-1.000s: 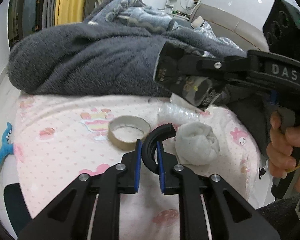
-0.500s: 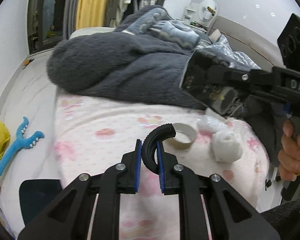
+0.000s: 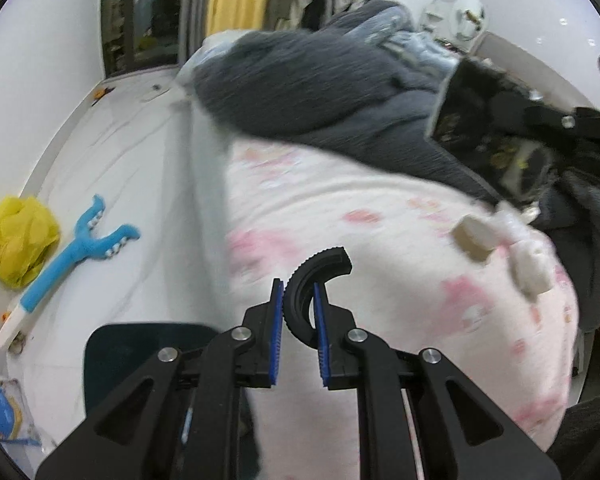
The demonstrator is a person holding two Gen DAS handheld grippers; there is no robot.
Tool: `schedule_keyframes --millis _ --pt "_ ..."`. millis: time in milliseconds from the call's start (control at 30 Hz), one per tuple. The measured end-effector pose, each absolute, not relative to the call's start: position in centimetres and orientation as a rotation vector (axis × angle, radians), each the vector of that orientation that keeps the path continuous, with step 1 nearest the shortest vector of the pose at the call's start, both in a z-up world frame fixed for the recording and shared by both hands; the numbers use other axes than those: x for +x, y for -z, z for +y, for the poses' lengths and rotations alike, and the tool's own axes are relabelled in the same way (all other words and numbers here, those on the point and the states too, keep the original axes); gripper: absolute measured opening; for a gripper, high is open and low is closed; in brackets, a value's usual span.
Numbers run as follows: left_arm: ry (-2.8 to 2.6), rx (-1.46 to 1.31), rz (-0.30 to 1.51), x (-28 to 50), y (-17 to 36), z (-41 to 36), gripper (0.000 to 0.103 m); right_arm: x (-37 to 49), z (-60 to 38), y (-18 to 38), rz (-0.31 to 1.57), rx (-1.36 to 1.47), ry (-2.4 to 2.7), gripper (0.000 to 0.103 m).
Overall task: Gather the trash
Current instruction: 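Carry the sock and tissue pack over the green bin with both grippers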
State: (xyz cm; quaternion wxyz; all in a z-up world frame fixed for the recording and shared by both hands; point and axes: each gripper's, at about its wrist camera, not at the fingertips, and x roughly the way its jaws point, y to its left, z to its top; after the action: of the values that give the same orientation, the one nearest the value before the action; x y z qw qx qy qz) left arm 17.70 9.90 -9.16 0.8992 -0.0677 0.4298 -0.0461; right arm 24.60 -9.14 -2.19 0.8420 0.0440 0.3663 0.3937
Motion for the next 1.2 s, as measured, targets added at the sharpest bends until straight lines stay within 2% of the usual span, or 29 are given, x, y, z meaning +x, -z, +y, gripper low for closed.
schedule_keyframes --millis 633,1200 --pt "-0.049 -0.228 1.140 15.1 16.2 19.4 0.016 23.0 0.4 5.0 0.865 0.004 -0.911 0.017" --pt "-0.064 -0.276 1.370 11.7 21.2 23.3 0.017 21.3 7.9 9.2 0.976 -0.099 -0.948 0.017"
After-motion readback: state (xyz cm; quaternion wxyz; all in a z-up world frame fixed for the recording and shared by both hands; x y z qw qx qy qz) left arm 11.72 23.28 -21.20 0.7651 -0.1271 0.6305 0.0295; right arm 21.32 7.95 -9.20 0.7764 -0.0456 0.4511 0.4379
